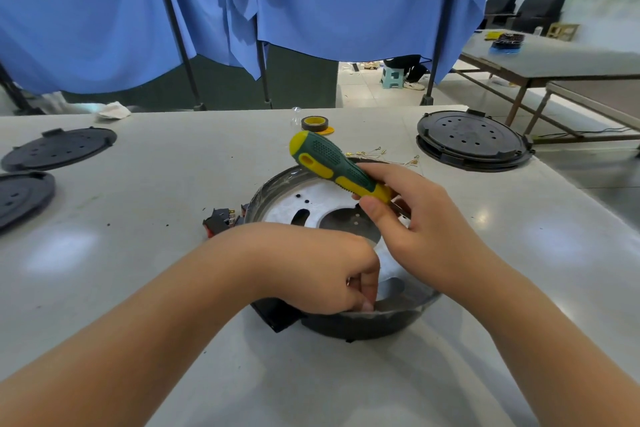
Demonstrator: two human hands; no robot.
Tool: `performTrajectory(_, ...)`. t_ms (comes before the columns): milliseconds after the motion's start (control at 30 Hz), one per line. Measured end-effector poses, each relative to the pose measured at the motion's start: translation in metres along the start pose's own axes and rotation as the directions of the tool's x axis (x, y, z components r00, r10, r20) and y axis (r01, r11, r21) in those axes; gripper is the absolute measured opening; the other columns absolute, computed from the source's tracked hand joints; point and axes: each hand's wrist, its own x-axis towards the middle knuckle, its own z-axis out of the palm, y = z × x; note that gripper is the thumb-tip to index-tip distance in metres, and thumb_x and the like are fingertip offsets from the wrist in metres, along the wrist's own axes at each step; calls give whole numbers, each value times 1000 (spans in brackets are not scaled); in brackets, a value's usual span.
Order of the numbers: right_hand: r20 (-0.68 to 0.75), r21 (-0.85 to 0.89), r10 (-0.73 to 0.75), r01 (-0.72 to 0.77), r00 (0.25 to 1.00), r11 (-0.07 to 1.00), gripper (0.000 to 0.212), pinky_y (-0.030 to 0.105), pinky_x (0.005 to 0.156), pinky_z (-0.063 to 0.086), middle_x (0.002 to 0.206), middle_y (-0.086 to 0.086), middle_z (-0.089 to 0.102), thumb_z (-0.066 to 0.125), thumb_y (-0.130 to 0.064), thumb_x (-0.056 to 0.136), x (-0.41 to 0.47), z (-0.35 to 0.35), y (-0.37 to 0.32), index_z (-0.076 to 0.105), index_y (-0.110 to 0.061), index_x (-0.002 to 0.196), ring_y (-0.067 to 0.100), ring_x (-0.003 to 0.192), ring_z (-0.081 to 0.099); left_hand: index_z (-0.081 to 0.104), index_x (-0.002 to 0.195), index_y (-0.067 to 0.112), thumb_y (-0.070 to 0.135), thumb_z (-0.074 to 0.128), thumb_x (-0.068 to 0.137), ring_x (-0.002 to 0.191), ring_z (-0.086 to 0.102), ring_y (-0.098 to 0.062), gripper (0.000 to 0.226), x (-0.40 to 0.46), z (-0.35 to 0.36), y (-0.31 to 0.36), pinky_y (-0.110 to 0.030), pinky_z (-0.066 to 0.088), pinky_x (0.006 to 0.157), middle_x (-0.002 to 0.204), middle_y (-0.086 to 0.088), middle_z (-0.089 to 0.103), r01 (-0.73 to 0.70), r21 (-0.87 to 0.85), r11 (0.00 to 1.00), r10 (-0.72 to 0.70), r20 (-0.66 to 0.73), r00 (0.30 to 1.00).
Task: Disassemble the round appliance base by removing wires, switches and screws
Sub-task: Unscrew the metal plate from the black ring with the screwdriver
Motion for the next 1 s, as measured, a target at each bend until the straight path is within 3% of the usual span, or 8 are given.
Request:
performTrajectory(200, -8, 63, 39, -39, 999, 997, 33, 7, 82, 44, 104, -11, 63, 56, -14, 93, -1, -1, -1, 55, -23, 125, 3, 97, 57, 56, 91, 30, 28, 53, 95, 71, 51, -2, 6, -2, 0, 1, -9, 42, 59, 79, 16, 52, 13, 28, 1000, -13, 12, 1000)
performTrajectory(333, -35, 120, 29, -24, 999, 992, 31, 22, 83, 51, 102, -10, 65, 56, -14, 94, -1, -2, -7, 51, -35, 116, 9, 96, 60, 57, 87, 33, 31, 56, 93, 72, 53, -1, 7, -4, 0, -2, -11, 42, 61, 78, 17, 55, 17, -17, 1000, -17, 14, 1000)
performTrajectory(400, -97, 180, 10, 8, 995, 984, 27, 33, 79, 54, 98, -8, 66, 54, -17, 93, 0, -5, -11, 52, -31, 115, 12, 90, 62, 61, 84, 34, 34, 59, 90, 69, 55, 3, 6, -6, 2, -6, -8, 44, 58, 74, 19, 59, 12, -67, 998, -14, -31, 999)
performTrajectory(467, -175, 280, -2, 52, 985, 958, 24, 31, 73, 55, 95, -6, 66, 53, -13, 93, 0, -10, -14, 55, -20, 116, 12, 83, 63, 65, 85, 34, 36, 63, 88, 65, 55, 6, 4, -8, 6, -12, -6, 43, 55, 72, 24, 61, 3, -154, 988, -18, -96, 995)
performTrajectory(600, -238, 545, 87, 59, 967, 836, 17, 23, 71, 55, 91, -1, 70, 48, -7, 95, 2, -21, -19, 56, -10, 110, 13, 78, 68, 67, 95, 38, 34, 58, 91, 74, 61, 9, 10, -13, 12, -23, -6, 47, 65, 83, 30, 65, -51, -316, 947, -34, -258, 966)
performTrajectory(700, -144, 724, 173, -15, 974, 689, 16, 26, 72, 56, 88, 0, 72, 48, -14, 93, 2, -21, -21, 56, -11, 107, 17, 78, 70, 67, 92, 35, 23, 55, 93, 79, 65, 3, 17, -15, 20, -28, -17, 54, 74, 87, 23, 70, -109, -392, 914, -37, -347, 937)
performTrajectory(833, -61, 790, 189, -69, 980, 610, 19, 28, 69, 56, 87, 4, 71, 49, -14, 91, 2, -18, -21, 56, -9, 108, 21, 76, 70, 67, 88, 34, 10, 53, 91, 80, 66, 1, 28, -18, 28, -27, -15, 52, 68, 87, 21, 73, -148, -440, 886, -28, -369, 929)
performTrajectory(1000, -8, 836, 191, -98, 982, 540, 23, 27, 65, 55, 85, 5, 71, 45, -14, 89, 2, -18, -21, 57, -10, 108, 19, 72, 68, 65, 91, 36, 5, 45, 85, 85, 67, -31, 37, -24, 31, -27, -53, 56, 71, 90, 21, 72, -186, -452, 873, -4, -388, 922)
